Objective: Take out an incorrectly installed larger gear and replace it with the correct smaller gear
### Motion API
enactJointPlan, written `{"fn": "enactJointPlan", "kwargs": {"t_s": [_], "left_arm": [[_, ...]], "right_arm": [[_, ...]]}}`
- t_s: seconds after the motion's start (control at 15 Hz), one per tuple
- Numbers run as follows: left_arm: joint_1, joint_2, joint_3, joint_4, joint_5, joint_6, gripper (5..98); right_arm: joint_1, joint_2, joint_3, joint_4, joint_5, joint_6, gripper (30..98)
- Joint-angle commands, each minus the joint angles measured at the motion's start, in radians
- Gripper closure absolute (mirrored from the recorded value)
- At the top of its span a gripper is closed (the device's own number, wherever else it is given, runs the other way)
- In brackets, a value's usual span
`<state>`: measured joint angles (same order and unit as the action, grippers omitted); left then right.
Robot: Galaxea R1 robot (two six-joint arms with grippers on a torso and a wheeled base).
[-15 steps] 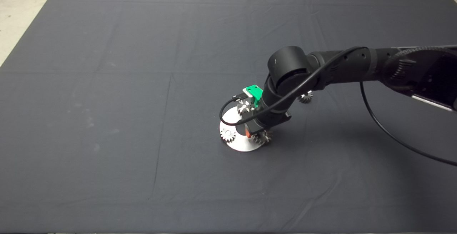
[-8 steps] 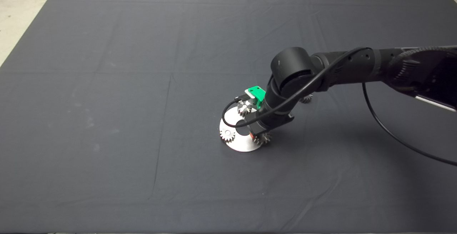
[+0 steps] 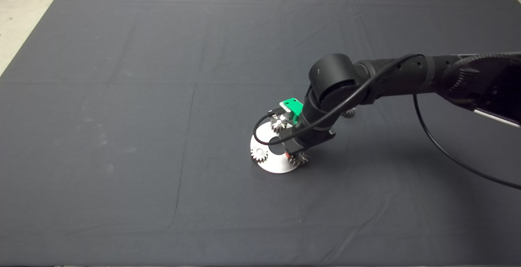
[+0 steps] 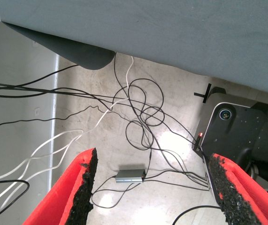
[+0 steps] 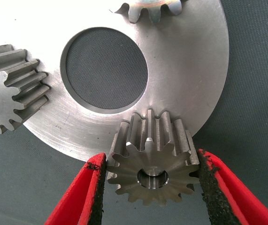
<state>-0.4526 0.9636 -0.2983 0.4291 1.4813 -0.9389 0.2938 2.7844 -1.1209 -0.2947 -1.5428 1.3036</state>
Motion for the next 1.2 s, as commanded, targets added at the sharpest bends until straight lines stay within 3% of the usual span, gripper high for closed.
{"fn": "enactJointPlan", "kwargs": {"t_s": [0.0,0.73,1.13], "left_arm": [[0.002,-0.001,0.015,-0.01,0.005,-0.004,43.9],[0.002,0.002,0.015,-0.01,0.002,-0.009,43.9],[0.002,0.011,0.015,-0.01,-0.008,-0.015,43.9]], "right_arm": [[0.03,0.002,0.012,0.042,-0.088,0.006,82.3],[0.068,0.002,0.009,0.045,-0.092,0.006,86.2],[0.167,-0.001,0.015,0.143,-0.092,0.006,88.5]]}}
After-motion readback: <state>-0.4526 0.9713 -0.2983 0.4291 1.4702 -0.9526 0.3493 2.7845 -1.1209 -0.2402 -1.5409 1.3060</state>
